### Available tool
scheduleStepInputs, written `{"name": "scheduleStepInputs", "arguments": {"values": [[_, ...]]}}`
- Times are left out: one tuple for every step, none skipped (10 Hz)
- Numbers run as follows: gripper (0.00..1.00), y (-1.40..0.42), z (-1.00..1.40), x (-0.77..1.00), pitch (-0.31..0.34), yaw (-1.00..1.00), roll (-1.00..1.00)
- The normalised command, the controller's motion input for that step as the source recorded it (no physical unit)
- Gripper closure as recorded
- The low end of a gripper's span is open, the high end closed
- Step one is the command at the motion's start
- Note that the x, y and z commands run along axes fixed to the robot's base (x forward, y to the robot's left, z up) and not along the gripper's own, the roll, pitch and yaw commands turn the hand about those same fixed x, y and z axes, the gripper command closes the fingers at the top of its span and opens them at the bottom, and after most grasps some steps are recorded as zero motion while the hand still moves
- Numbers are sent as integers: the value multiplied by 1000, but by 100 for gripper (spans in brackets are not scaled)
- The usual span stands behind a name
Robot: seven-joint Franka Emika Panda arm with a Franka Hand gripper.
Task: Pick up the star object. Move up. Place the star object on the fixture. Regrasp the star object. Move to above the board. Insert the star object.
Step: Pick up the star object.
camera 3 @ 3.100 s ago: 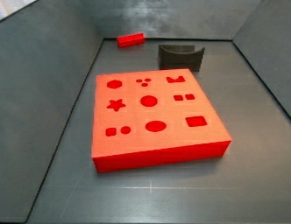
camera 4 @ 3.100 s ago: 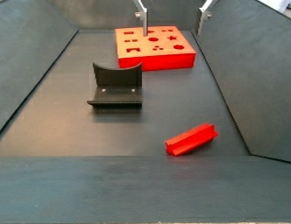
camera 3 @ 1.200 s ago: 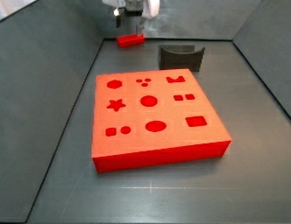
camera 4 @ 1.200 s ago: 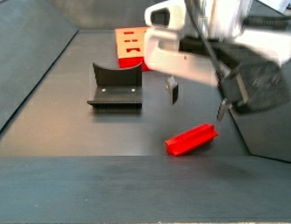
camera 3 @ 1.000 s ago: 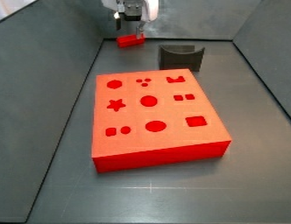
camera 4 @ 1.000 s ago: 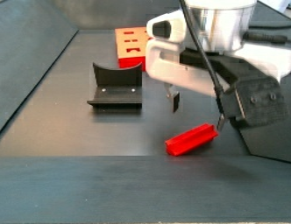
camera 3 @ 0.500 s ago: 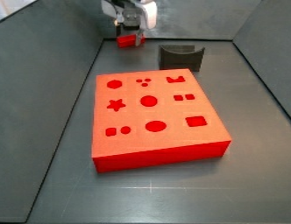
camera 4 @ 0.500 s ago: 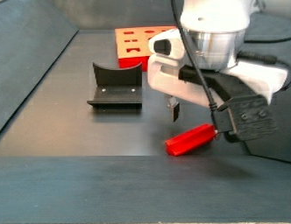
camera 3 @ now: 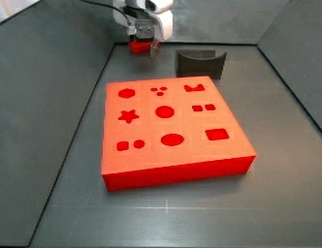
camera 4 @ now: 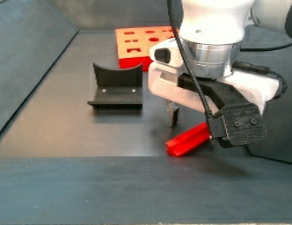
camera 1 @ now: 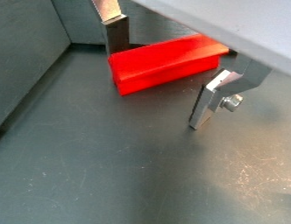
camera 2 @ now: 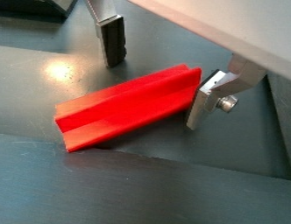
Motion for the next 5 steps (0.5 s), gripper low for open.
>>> {"name": "scheduleStepInputs", "arguments": {"values": [[0, 0, 0, 0, 0, 0, 0], [100, 0, 0, 0, 0, 0, 0], [100, 0, 0, 0, 0, 0, 0], [100, 0, 0, 0, 0, 0, 0], [100, 0, 0, 0, 0, 0, 0]]}}
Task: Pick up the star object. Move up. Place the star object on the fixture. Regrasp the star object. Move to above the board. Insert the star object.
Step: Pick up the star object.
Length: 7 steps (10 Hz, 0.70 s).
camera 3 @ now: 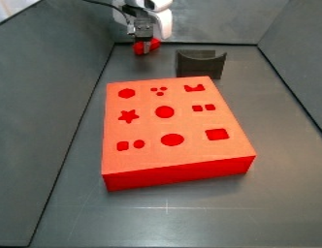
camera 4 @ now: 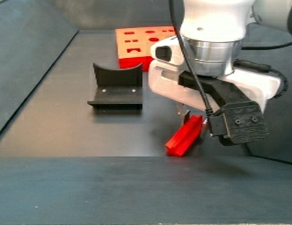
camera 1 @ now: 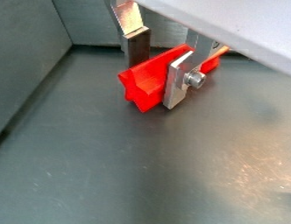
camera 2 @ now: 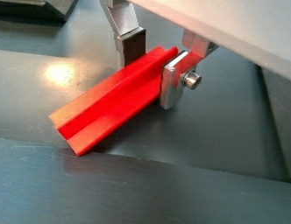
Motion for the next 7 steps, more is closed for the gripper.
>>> {"name": "scheduleStepInputs", "arguments": {"values": [[100, 0, 0, 0, 0, 0, 0], [100, 0, 0, 0, 0, 0, 0], [100, 0, 0, 0, 0, 0, 0], [100, 0, 0, 0, 0, 0, 0], [100, 0, 0, 0, 0, 0, 0], [100, 0, 0, 0, 0, 0, 0], [100, 0, 0, 0, 0, 0, 0]]}}
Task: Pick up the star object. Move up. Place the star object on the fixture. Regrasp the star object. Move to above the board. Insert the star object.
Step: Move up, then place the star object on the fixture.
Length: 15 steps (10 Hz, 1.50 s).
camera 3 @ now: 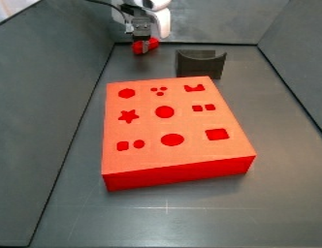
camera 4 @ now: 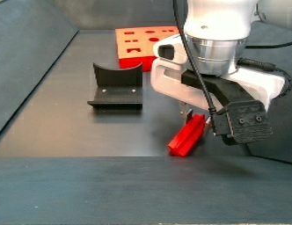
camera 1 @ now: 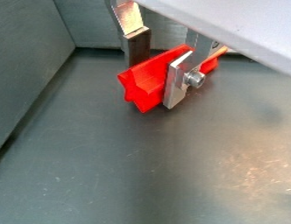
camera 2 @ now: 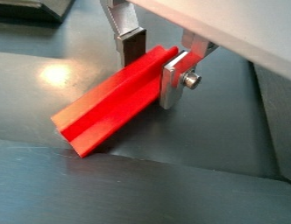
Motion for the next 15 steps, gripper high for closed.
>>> {"name": "scheduleStepInputs", "arguments": {"values": [[100, 0, 833, 0, 0, 0, 0], [100, 13, 828, 15, -2, 10, 5], [100, 7, 729, 6, 27, -2, 8], [100, 7, 603, -1, 46, -12, 19], [100, 3, 462, -9, 57, -21, 34], [100, 0, 319, -20, 57, -27, 51], [100, 0, 1000, 0, 0, 0, 0], [100, 0, 1000, 1, 3, 4, 11], [100, 1, 1000, -10, 23, -8, 29], [100, 3, 1000, -15, 31, -13, 40], [100, 2, 1000, -22, 45, -20, 58], [100, 1, 1000, -25, 50, -18, 65], [100, 0, 1000, -30, 59, -4, 79], [100, -2, 977, -31, 64, 3, 82], [100, 0, 783, -24, 72, 13, 90]]}}
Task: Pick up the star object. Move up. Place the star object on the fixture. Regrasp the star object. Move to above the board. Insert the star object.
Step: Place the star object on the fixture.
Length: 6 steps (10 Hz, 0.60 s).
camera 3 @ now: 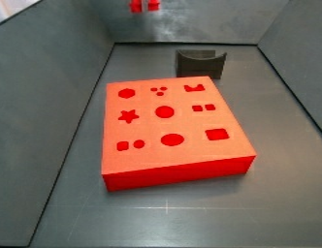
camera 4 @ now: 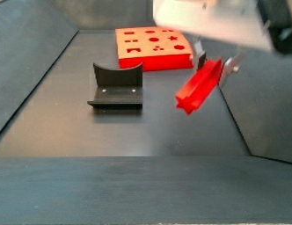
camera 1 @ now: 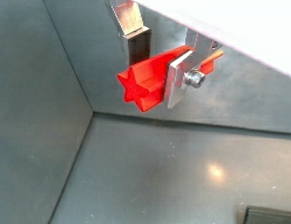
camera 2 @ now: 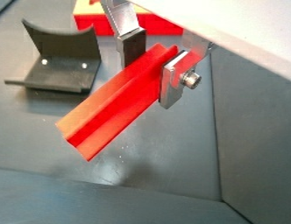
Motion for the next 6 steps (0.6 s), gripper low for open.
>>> {"name": "scheduleStepInputs", "arguments": {"values": [[100, -1, 589, -15, 83, 19, 93], [100, 0, 441, -7, 92, 23, 95], [100, -1, 343, -5, 98, 25, 90], [100, -620, 28, 1000, 52, 1000, -112], [100, -616, -15, 1000, 55, 1000, -113], [100, -543, -12, 1000, 63, 1000, -127]]}}
